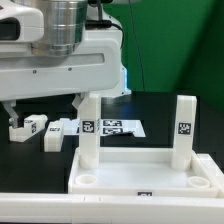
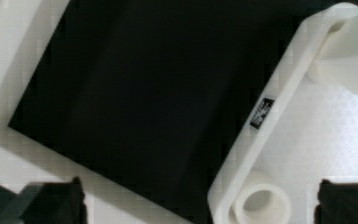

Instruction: Assemble desk

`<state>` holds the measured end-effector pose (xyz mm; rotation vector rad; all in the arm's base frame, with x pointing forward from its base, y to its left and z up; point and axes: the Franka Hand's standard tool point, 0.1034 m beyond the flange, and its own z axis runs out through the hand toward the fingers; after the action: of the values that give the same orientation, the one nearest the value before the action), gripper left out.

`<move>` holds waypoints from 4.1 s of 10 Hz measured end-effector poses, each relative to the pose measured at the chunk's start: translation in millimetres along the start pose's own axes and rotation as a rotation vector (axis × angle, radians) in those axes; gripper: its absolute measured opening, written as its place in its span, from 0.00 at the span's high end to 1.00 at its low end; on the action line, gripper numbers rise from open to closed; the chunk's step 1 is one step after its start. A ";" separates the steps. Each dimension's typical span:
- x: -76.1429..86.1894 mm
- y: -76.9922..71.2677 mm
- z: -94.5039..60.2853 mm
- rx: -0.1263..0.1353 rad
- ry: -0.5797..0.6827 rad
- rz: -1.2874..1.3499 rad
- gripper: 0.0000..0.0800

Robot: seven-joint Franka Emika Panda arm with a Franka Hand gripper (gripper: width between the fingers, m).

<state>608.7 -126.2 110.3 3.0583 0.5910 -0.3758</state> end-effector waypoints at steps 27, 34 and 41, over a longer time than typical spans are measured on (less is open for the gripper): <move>-126.1 17.7 79.1 0.334 -0.413 0.508 0.19; -130.0 7.7 92.3 0.394 -0.451 0.651 0.19; -134.8 -8.6 97.1 0.467 -0.599 0.650 0.19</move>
Offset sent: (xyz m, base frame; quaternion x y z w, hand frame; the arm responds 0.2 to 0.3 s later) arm 0.0000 0.0000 0.0000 0.0000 0.0000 0.0000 1.0000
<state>461.5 -172.5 47.9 3.0098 -0.5677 -1.4579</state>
